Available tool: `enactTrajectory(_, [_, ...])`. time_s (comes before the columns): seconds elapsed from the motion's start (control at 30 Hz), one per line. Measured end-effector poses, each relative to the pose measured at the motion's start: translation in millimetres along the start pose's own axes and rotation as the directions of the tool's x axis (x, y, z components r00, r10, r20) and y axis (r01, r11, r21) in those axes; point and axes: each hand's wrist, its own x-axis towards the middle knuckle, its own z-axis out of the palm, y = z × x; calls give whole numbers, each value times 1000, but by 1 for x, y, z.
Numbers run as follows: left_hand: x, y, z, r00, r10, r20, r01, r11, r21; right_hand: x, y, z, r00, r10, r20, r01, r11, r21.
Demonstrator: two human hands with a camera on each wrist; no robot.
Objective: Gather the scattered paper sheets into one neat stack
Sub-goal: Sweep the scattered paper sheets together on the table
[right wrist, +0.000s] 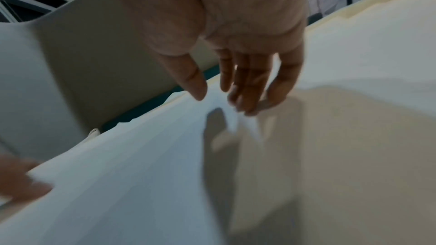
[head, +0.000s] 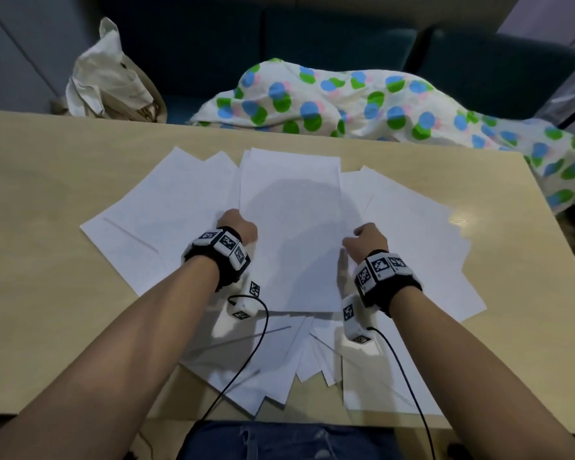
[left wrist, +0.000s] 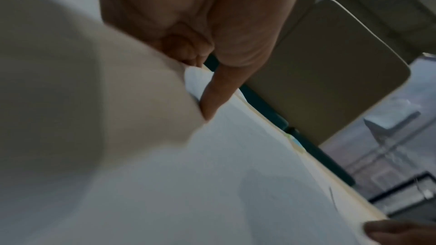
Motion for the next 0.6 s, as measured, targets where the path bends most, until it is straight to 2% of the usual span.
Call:
enactTrajectory(0.07, [-5,-11,-1,1000,-3,-11,4,997,73,-1,21,-14,979,146,-141,-156,986,-61])
enactTrajectory(0.13, [-11,-22,-2,1000,5,-10,-4,995,102,-9,47,-27,933,299,-199,-327,937,-126])
enactTrajectory(0.2, [-18,-30,-2,1000,19,13,-21,993,115,-14,72,-35,890,389,-237,-427,894,-135])
enactTrajectory(0.3, [-31,-37,-1,1000,-4,29,-1,987,160,-16,95,-35,836,471,-283,-504,862,-53])
enactTrajectory(0.4, [-45,-45,2,1000,-24,12,21,976,215,-20,108,-38,824,495,-278,-516,856,-5])
enactTrajectory(0.5, [-53,-54,4,1000,-25,14,22,977,213,-20,115,-44,911,387,-143,-368,919,140])
enactTrajectory(0.57, [-58,-59,6,999,-32,10,30,977,210,-23,113,-43,901,403,-162,-390,915,107])
enactTrajectory(0.6, [-60,-60,7,1000,-30,8,27,978,208,-21,115,-43,916,364,-168,-327,920,214])
